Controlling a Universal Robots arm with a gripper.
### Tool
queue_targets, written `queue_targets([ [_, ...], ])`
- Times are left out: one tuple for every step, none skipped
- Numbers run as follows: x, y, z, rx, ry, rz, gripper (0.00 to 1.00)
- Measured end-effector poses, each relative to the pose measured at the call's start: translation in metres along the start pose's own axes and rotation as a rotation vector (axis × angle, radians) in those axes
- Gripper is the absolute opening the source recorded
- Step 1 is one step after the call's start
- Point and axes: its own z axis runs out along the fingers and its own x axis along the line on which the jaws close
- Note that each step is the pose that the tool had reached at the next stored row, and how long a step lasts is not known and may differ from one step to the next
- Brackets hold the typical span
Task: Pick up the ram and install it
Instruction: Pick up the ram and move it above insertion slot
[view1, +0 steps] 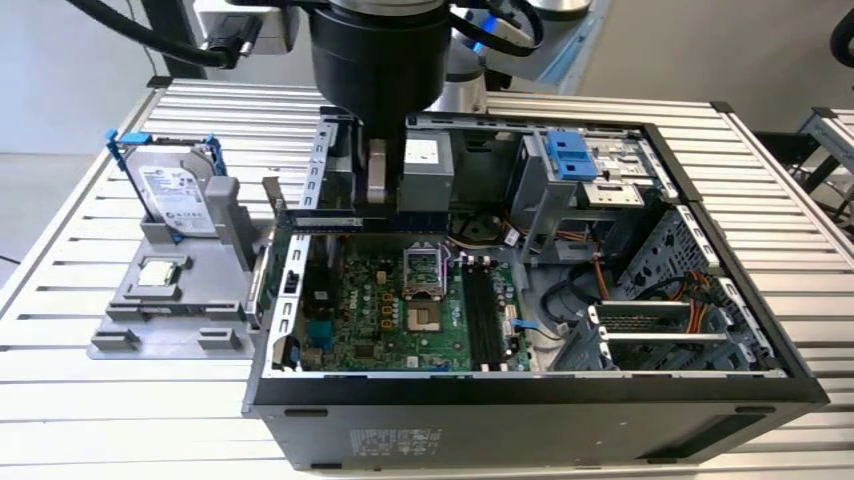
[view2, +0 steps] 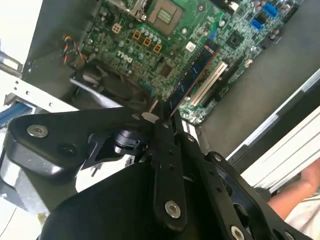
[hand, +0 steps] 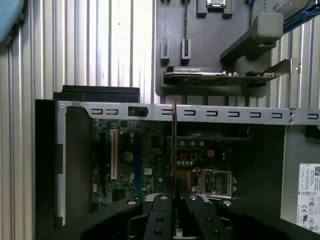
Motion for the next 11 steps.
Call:
queue_targets([
  [0.0000,-0.0049,-0.0001,0.0000,0.0000,0.000,0.00],
  [0.0000,-0.0092,-0.0002,0.0000,0.0000,0.000,0.00],
  [0.0000,-0.0137,-0.0003,0.0000,0.0000,0.000,0.00],
  [0.0000,-0.0184,-0.0005,0.0000,0.0000,0.000,0.00],
  [0.0000,-0.0228,-0.0006,0.0000,0.0000,0.000,0.00],
  [0.0000,-0.0275,-0.0007,0.0000,0.0000,0.000,0.00],
  [0.0000,-0.0319,-0.0008,0.0000,0.0001,0.000,0.00],
  [-0.0001,-0.0363,-0.0009,0.0000,0.0000,0.000,0.00],
  [-0.0001,-0.0411,-0.0010,0.0000,0.0000,0.000,0.00],
  [-0.0001,-0.0456,-0.0011,0.0000,0.0001,0.000,0.00],
  [-0.0001,-0.0503,-0.0012,0.0000,0.0000,0.000,0.00],
])
